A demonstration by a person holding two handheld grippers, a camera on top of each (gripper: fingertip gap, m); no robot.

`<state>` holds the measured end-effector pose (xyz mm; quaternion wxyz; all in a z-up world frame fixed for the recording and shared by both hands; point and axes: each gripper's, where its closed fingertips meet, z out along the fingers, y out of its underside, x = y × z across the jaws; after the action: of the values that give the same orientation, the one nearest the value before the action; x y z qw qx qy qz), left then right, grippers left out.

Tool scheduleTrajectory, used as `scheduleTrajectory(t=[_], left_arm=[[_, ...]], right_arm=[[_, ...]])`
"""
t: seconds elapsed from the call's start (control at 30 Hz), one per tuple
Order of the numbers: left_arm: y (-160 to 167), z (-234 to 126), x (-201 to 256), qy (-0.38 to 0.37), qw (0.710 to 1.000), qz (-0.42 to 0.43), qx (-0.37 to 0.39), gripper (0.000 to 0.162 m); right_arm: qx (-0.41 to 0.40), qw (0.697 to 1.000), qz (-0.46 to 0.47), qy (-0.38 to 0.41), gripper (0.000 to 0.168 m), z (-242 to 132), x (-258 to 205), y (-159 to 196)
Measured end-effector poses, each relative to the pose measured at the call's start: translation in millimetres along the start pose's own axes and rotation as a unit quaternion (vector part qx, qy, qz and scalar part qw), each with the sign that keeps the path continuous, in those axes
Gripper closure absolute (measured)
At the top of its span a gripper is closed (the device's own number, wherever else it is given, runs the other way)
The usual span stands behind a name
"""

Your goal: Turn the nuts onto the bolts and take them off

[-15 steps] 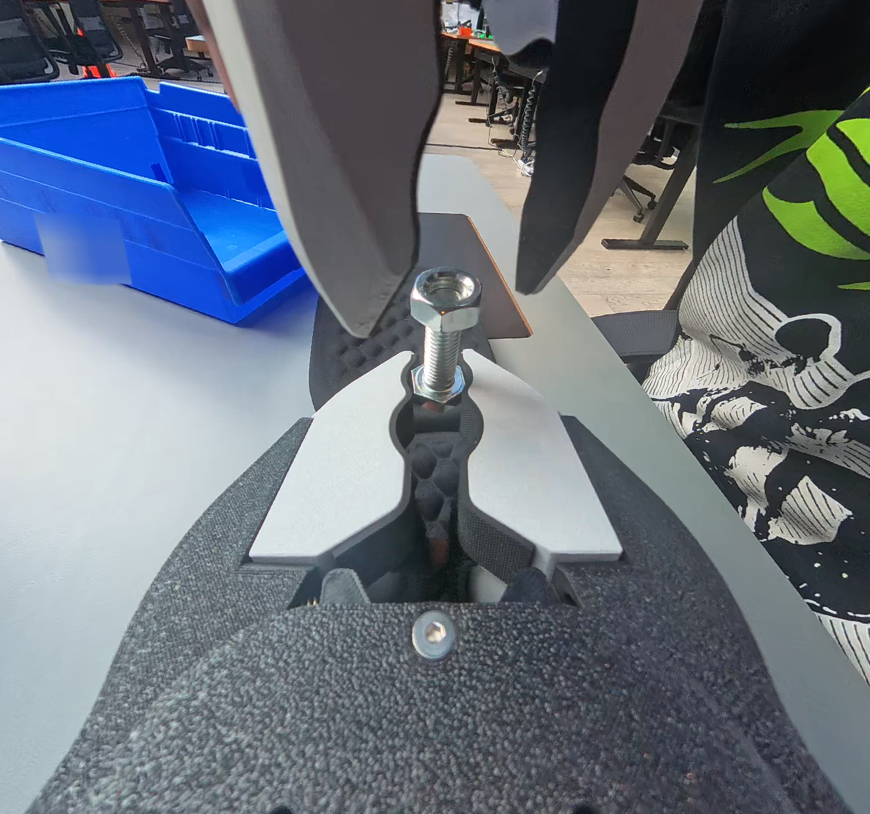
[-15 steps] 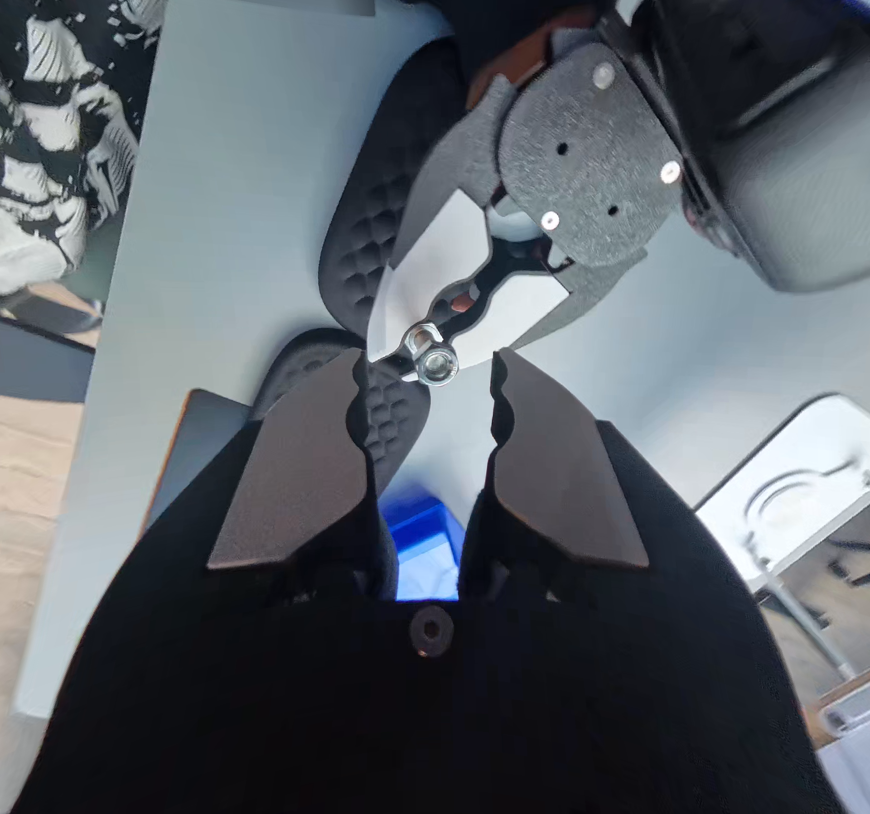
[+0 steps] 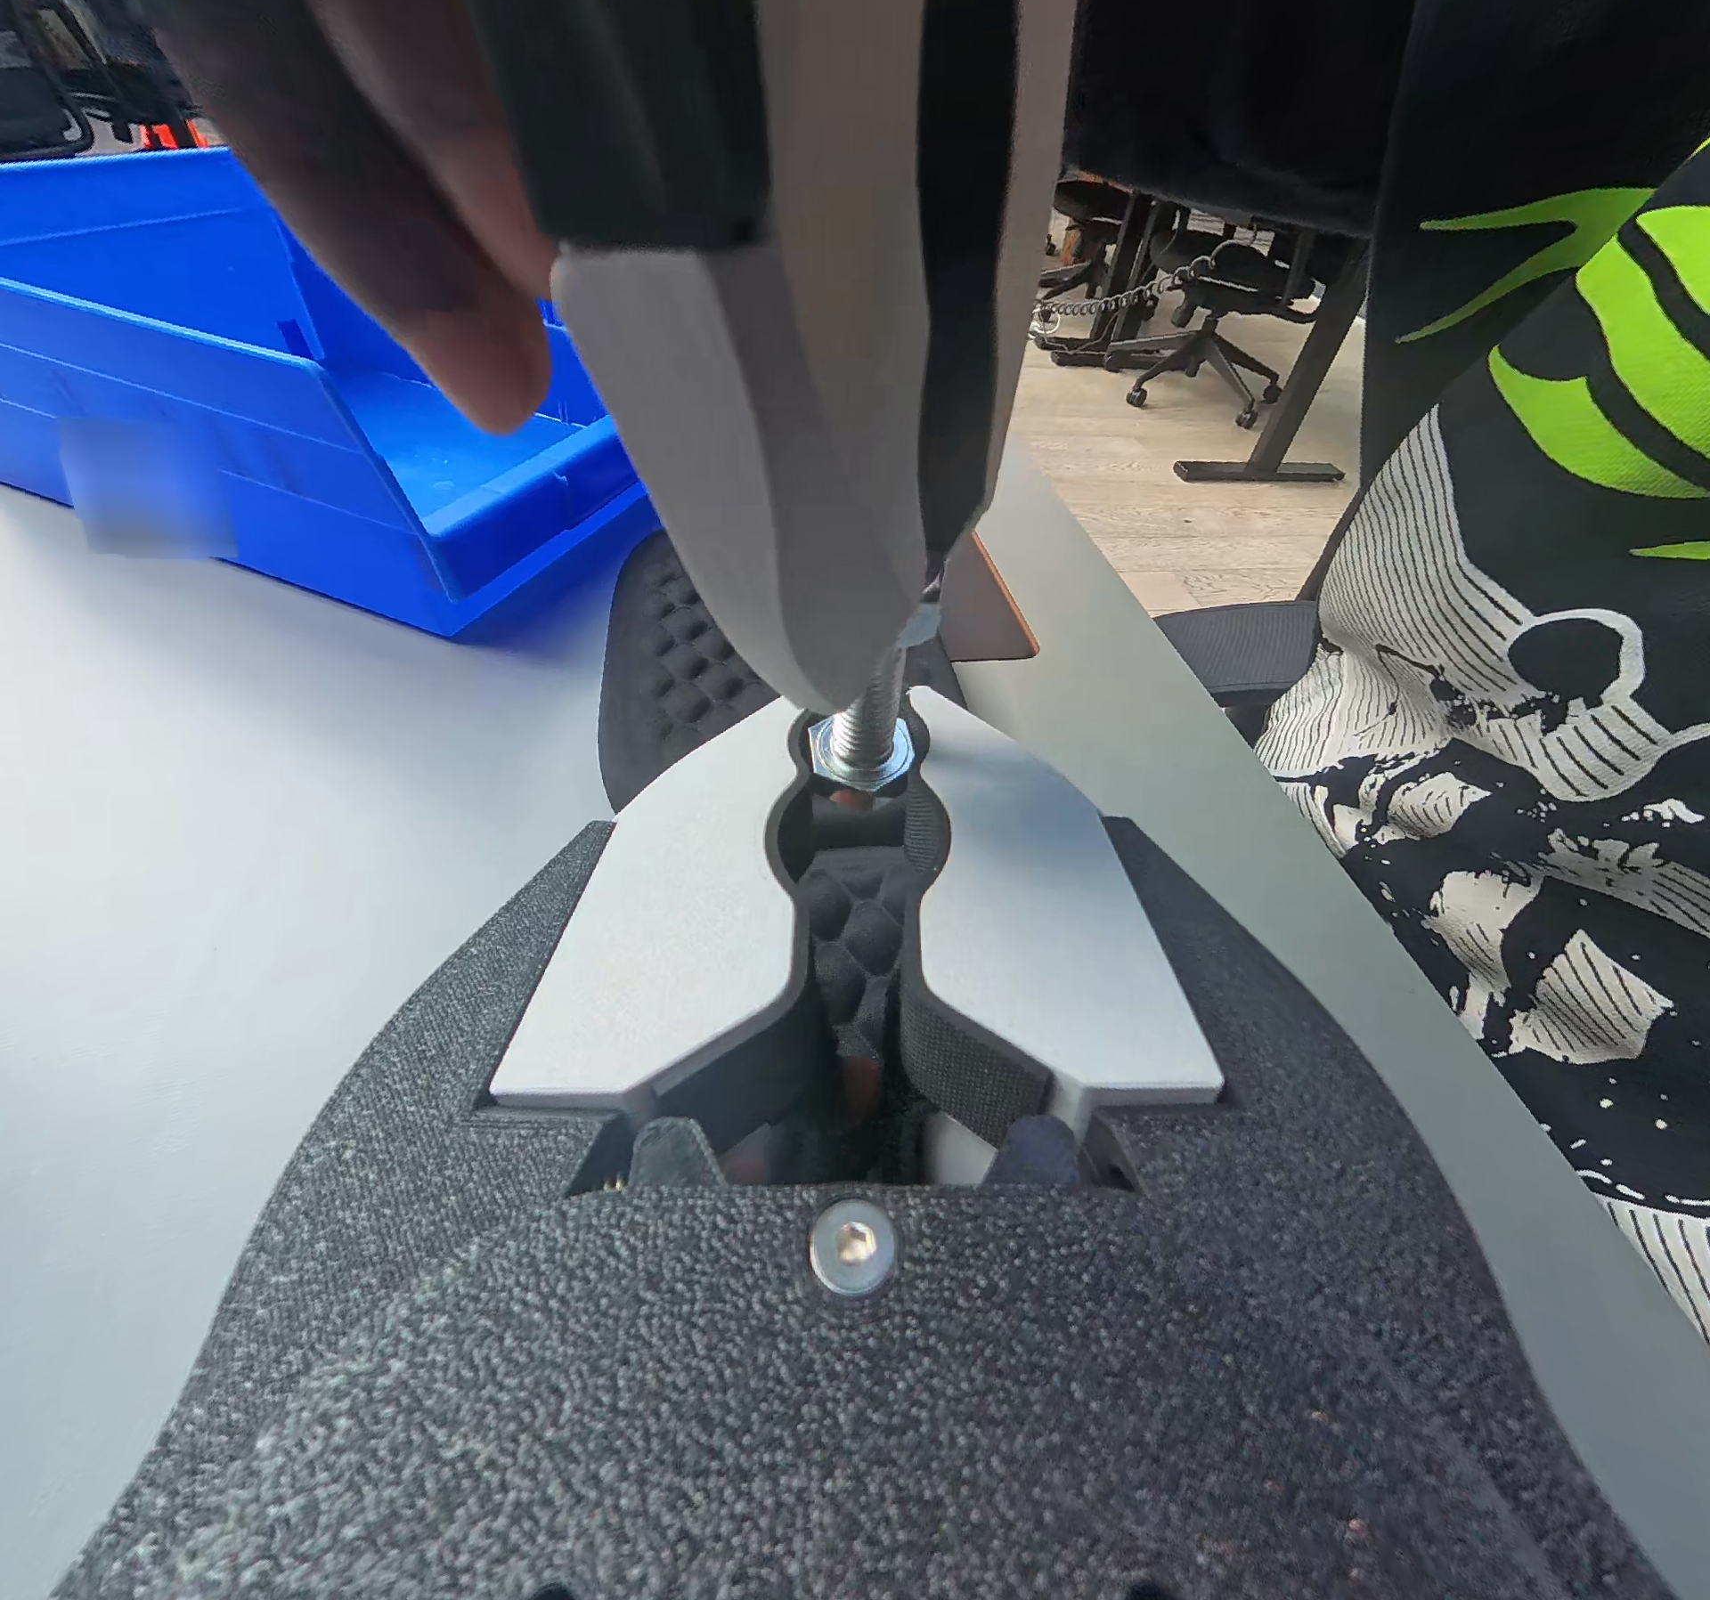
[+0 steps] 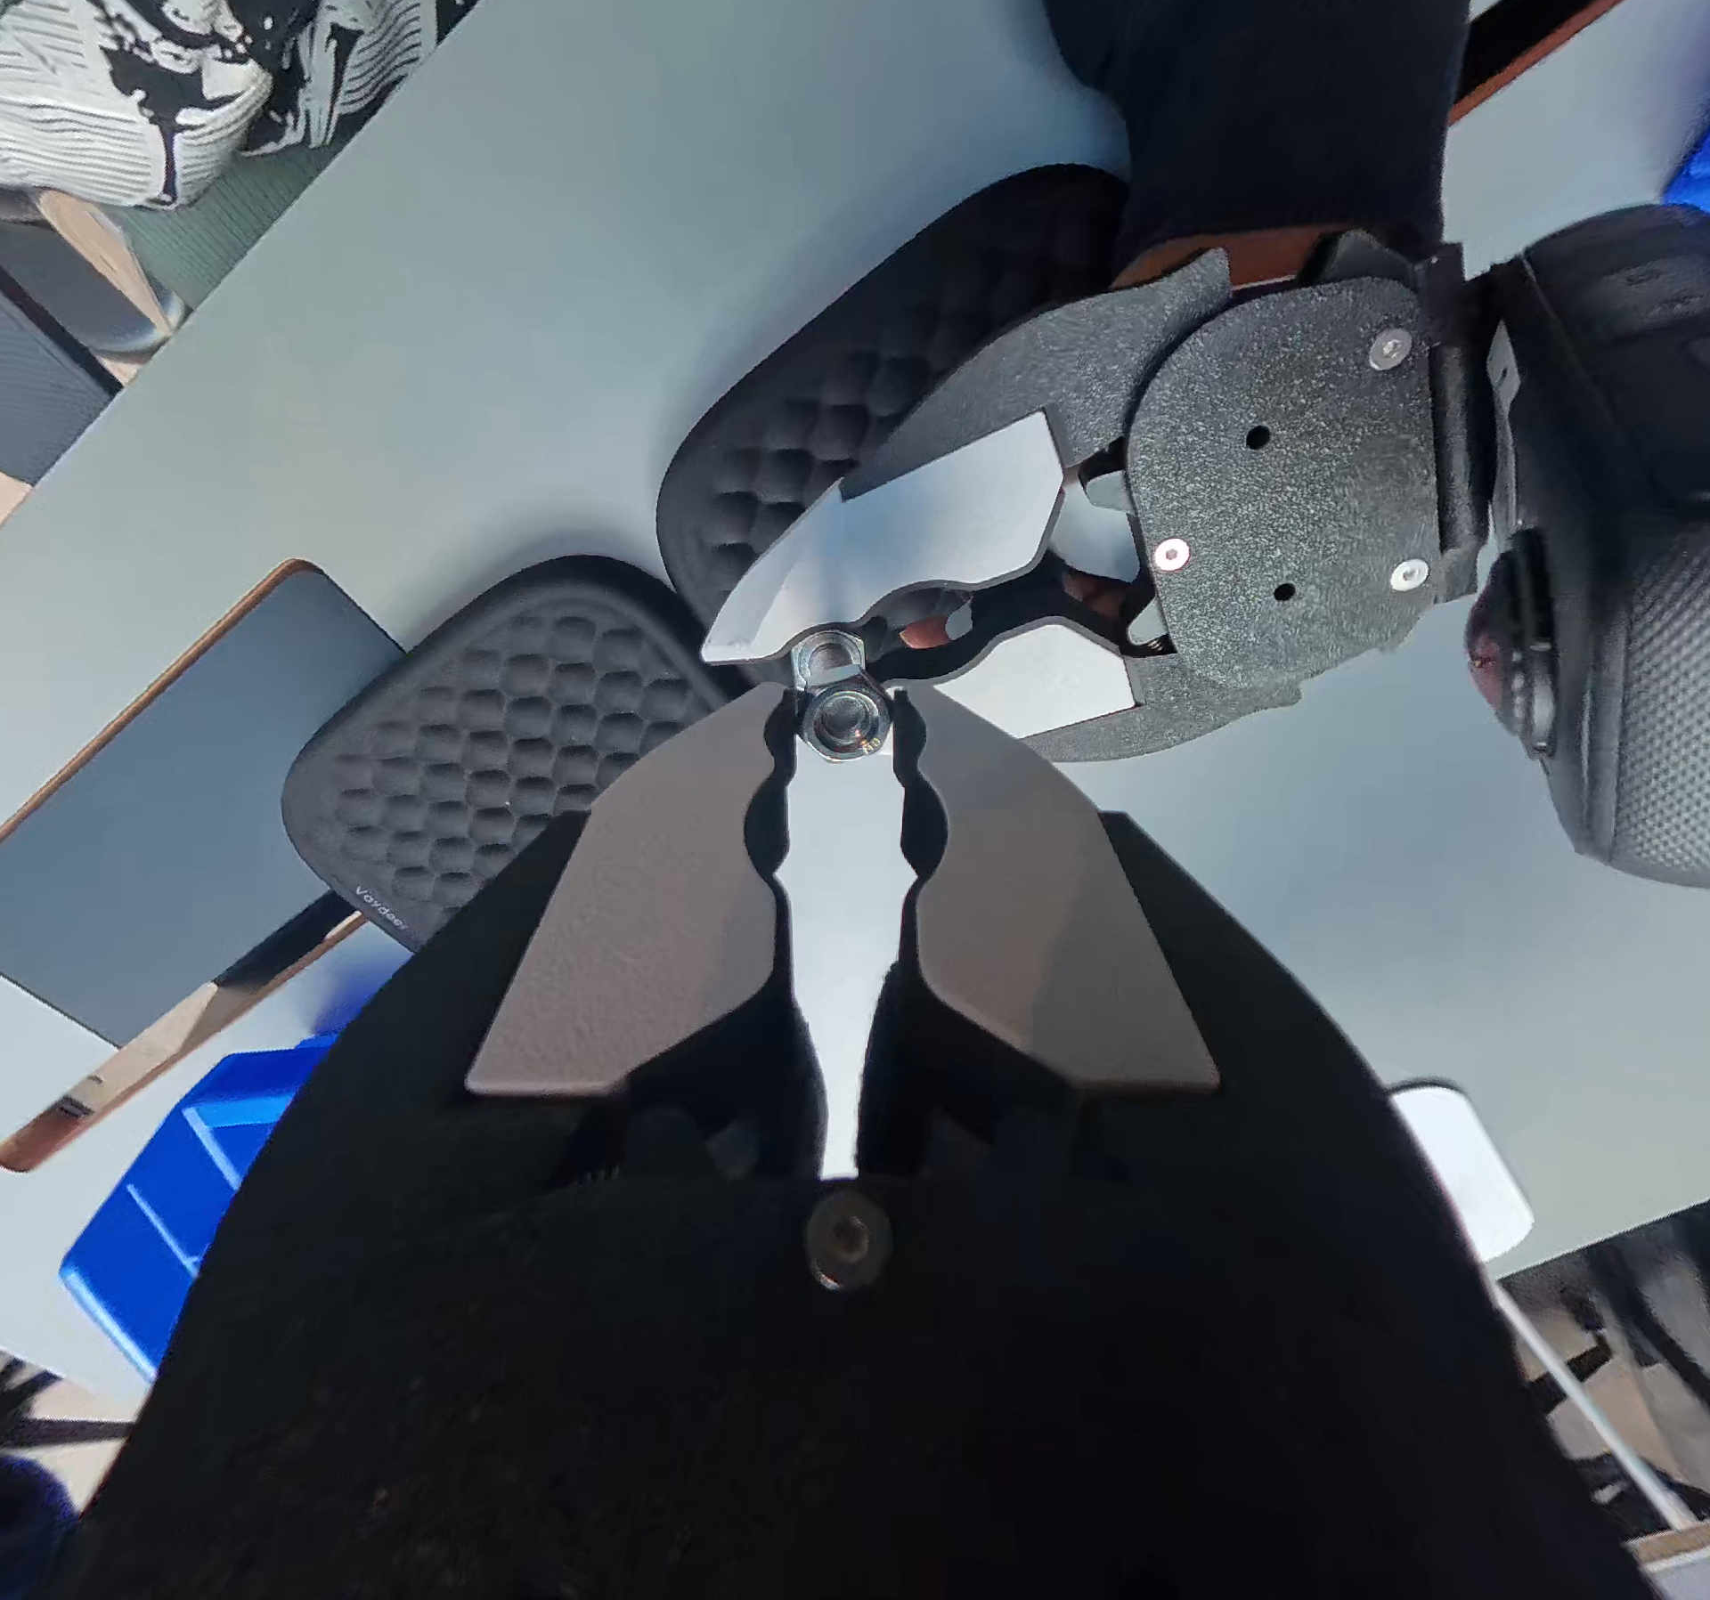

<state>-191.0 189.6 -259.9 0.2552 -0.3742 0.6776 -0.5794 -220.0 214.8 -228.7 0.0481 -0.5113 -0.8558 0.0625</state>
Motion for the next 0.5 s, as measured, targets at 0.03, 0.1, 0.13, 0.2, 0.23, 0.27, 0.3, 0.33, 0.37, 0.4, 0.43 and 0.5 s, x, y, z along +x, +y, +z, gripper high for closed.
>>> scheduleTrajectory(t=[0.03,0.1,0.13,0.2,0.23,0.27,0.3,0.33,0.37,0.4,0.43,0.5], left_arm=[[0.2,-0.1,-0.6,-0.002,1.000,-0.001,0.000,0.147],[-0.5,-0.6,-1.3,-0.002,1.000,-0.004,0.003,0.147],[-1.0,-1.0,-1.5,-0.002,1.000,-0.005,0.005,0.147],[-1.7,-1.5,-1.9,-0.003,1.000,-0.006,0.008,0.147],[-1.7,-1.6,-1.9,-0.003,1.000,-0.006,0.008,0.147],[-1.3,-1.4,-2.3,-0.004,1.000,-0.007,0.007,0.147],[-0.9,-1.1,-2.4,-0.004,1.000,-0.007,0.006,0.147],[-0.3,-0.6,-1.7,-0.003,1.000,-0.006,0.004,0.147],[0.1,-0.1,-1.2,-0.002,1.000,-0.004,0.002,0.147],[0.3,-0.1,-1.6,-0.003,1.000,-0.004,0.001,0.147],[-0.1,-0.5,-2.1,-0.003,1.000,-0.007,0.004,0.148],[-2.1,-1.8,-2.0,-0.002,1.000,-0.007,0.011,0.147]], right_arm=[[-0.004,1.000,0.029,0.003,0.149,-0.1,0.2,1.0],[-0.011,0.995,0.099,0.011,0.149,-0.8,0.9,2.0],[-0.014,0.990,0.140,0.016,0.149,-1.3,1.4,2.2],[-0.020,0.974,0.226,0.025,0.149,-1.6,1.8,2.0],[-0.024,0.962,0.269,0.032,0.149,-1.5,1.7,2.5],[-0.029,0.948,0.313,0.038,0.149,-1.1,1.3,3.4],[-0.028,0.935,0.351,0.041,0.149,-0.7,0.6,3.3],[-0.025,0.928,0.369,0.041,0.149,-0.2,-0.4,2.7],[-0.022,0.926,0.373,0.043,0.149,0.0,-0.9,2.8],[-0.020,0.925,0.375,0.046,0.149,-0.2,-0.3,3.4],[-0.018,0.926,0.374,0.047,0.146,-0.9,1.1,3.7],[-0.016,0.940,0.339,0.047,0.129,-4.1,2.8,4.4]])
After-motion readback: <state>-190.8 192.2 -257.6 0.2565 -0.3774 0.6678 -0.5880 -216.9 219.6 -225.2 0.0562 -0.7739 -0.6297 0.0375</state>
